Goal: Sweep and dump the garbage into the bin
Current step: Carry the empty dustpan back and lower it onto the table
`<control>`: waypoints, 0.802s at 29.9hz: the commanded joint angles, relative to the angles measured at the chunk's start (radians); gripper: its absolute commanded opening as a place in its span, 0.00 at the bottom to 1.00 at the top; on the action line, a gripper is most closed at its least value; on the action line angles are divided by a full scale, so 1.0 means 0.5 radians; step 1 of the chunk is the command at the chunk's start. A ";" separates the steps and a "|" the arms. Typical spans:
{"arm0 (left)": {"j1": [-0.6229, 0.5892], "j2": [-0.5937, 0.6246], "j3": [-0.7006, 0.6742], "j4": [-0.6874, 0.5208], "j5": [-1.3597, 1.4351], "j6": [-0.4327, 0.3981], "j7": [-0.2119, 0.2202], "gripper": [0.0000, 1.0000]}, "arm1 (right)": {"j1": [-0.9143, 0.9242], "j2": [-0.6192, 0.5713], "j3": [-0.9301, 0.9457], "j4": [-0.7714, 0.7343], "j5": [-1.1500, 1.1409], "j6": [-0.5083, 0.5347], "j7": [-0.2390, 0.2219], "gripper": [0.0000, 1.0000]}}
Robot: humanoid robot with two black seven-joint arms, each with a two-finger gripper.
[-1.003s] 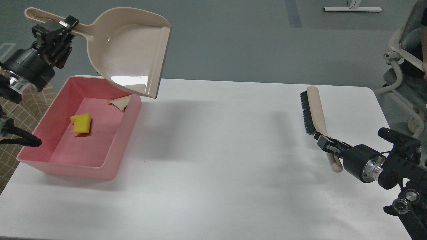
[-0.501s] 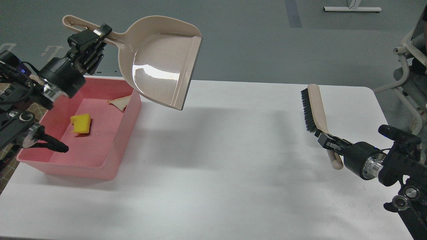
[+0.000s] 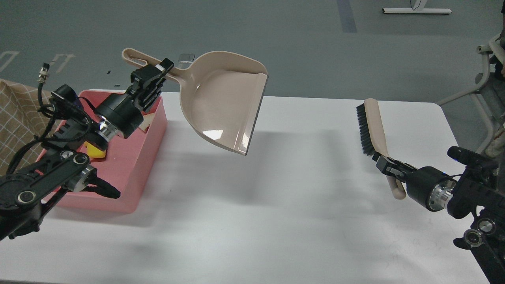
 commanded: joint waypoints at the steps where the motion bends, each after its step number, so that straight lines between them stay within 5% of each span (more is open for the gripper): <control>1: -0.027 -0.023 0.123 0.000 0.056 0.075 0.028 0.14 | 0.005 0.000 -0.003 -0.009 0.003 0.000 0.000 0.15; 11: -0.024 -0.139 0.249 -0.009 0.102 0.195 0.166 0.14 | 0.012 0.000 -0.006 -0.024 0.003 0.000 0.003 0.15; 24: -0.030 -0.286 0.378 -0.012 0.130 0.333 0.178 0.14 | 0.012 -0.003 -0.006 -0.058 0.003 0.000 0.024 0.15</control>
